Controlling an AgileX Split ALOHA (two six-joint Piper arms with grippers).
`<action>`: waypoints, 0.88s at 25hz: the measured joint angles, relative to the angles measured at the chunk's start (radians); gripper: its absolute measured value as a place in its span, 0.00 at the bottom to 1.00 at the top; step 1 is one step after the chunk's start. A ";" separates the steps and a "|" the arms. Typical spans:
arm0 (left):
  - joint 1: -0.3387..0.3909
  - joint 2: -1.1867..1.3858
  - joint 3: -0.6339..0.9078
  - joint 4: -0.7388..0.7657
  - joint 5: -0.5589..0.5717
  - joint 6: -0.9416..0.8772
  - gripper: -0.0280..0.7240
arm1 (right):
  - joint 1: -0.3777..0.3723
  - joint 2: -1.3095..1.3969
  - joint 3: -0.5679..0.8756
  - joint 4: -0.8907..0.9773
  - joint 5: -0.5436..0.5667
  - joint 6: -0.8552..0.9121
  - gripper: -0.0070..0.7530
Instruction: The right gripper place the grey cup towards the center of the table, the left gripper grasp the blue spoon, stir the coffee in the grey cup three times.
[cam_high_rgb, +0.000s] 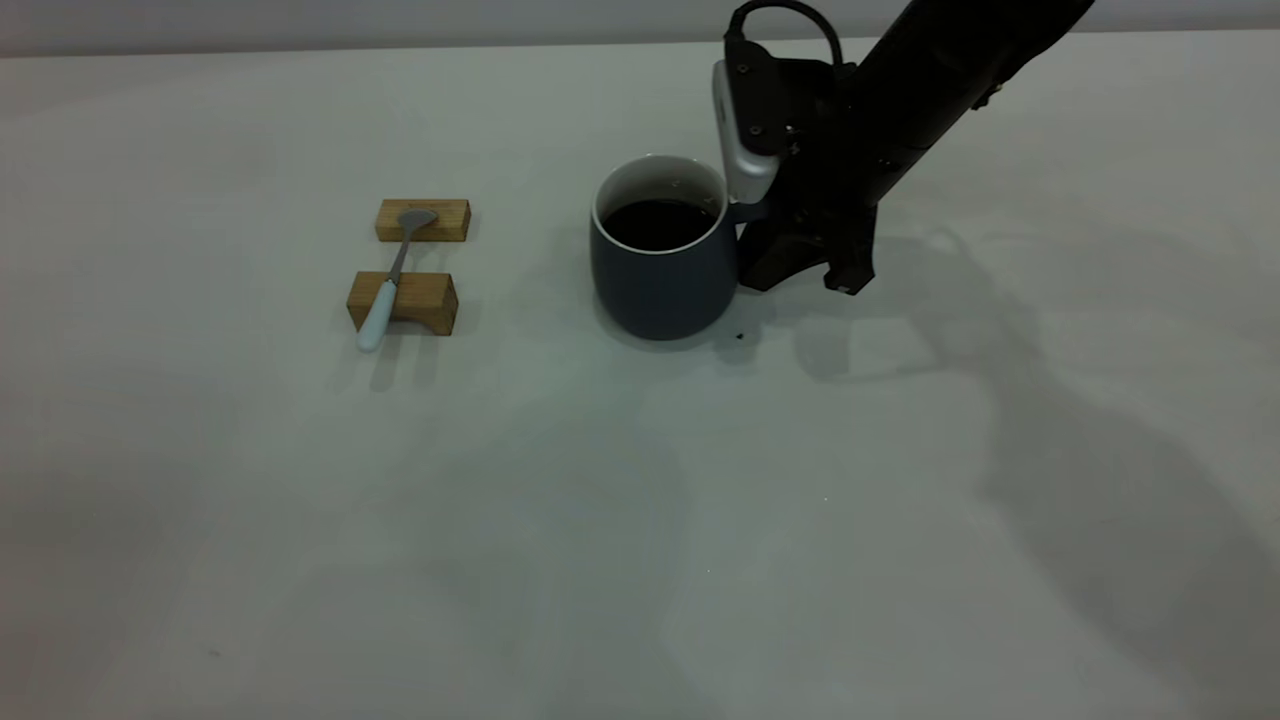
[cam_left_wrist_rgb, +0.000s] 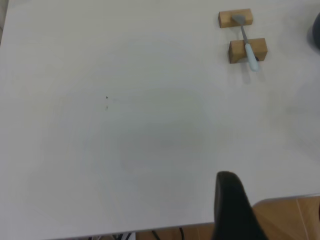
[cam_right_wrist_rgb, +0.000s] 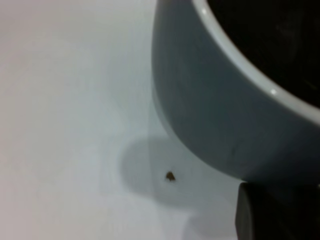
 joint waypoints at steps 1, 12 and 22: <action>0.000 0.000 0.000 0.000 0.000 0.000 0.68 | -0.005 0.000 0.000 0.000 0.001 0.000 0.24; 0.000 0.000 0.000 0.000 0.000 0.000 0.68 | -0.020 0.000 0.000 0.016 0.002 0.000 0.26; 0.000 0.000 0.000 0.000 0.000 0.000 0.68 | -0.021 0.001 -0.001 0.065 -0.004 0.000 0.39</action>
